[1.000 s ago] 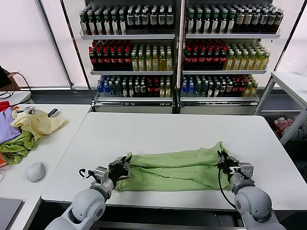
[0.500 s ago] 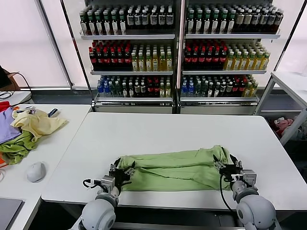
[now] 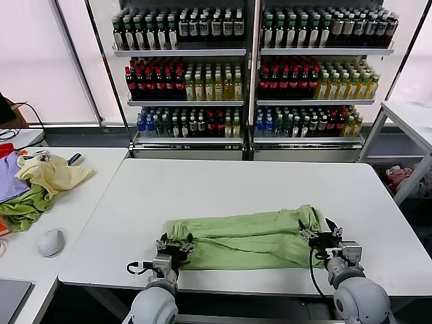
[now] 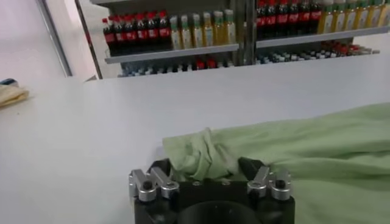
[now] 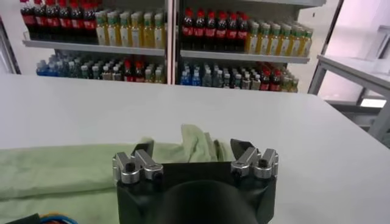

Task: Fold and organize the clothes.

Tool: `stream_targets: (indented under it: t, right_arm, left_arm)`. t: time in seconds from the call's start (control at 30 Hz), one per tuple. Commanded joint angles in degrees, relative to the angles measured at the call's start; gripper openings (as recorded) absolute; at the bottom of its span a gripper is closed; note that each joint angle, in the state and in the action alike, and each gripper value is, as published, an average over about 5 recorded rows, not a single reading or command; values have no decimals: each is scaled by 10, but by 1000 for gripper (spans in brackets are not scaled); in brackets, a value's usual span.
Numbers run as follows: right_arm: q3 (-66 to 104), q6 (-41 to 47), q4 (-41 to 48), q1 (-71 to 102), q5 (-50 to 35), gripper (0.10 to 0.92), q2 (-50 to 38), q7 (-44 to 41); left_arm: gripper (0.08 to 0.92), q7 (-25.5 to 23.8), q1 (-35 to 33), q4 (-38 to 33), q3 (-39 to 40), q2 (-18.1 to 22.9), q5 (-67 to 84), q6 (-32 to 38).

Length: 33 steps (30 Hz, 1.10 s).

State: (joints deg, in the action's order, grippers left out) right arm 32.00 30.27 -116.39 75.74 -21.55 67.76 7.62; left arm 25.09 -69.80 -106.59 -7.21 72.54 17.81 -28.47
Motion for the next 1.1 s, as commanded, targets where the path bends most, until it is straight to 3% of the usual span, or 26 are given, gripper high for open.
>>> stream_targets:
  t: [0.03, 0.3, 0.53, 0.77, 0.9, 1.1]
  right_arm:
    - [1, 0, -3, 4, 1, 823, 1, 0]
    - [-2, -5, -5, 1, 1, 823, 4, 1]
    - [-1, -8, -9, -2, 1, 823, 2, 1]
    - [-5, -9, -10, -3, 2, 823, 6, 1]
    - [-6, -9, -12, 0, 4, 823, 9, 0]
    - [-6, -8, -17, 4, 7, 823, 12, -2]
  left_arm:
    - [612, 11, -6, 11, -10, 4, 10, -10]
    - [386, -3, 0, 10, -71, -77, 65, 1]
    - [190, -31, 4, 2, -168, -187, 128, 18]
    - [154, -55, 33, -7, -241, -266, 160, 36]
    - [154, -57, 34, -60, -258, -259, 233, 23]
    - [154, -55, 16, -197, -211, -189, 371, -5]
